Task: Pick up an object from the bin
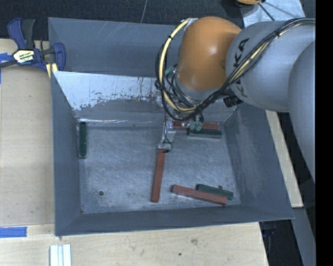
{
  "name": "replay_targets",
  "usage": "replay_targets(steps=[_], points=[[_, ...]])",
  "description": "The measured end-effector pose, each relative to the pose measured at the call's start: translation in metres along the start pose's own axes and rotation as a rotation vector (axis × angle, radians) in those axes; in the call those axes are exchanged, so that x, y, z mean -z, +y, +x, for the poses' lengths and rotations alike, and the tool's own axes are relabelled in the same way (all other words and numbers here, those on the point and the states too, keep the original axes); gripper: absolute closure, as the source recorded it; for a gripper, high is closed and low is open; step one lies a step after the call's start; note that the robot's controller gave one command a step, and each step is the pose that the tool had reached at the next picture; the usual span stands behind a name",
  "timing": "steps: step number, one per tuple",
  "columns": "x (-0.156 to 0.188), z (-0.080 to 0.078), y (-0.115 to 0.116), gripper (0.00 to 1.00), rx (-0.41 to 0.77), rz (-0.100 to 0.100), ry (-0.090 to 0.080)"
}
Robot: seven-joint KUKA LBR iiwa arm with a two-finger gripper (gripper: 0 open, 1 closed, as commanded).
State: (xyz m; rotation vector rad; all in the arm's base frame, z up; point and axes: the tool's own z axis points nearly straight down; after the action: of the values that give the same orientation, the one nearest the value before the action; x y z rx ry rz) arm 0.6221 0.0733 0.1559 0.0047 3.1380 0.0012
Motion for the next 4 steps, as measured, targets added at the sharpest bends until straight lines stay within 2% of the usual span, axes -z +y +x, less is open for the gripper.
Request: replay_targets(steps=[1, 2, 3, 4], points=[[0.000, 0.000, 0.000, 0.00, 0.000, 0.000, 0.000], [-0.057, 0.051, -0.017, 0.00, 0.048, 0.000, -0.004], [-0.074, 0.039, -0.020, 1.00, 0.479, 0.000, -0.001], [-0.074, 0.039, -0.020, 0.00, 0.477, 0.000, 0.000]])
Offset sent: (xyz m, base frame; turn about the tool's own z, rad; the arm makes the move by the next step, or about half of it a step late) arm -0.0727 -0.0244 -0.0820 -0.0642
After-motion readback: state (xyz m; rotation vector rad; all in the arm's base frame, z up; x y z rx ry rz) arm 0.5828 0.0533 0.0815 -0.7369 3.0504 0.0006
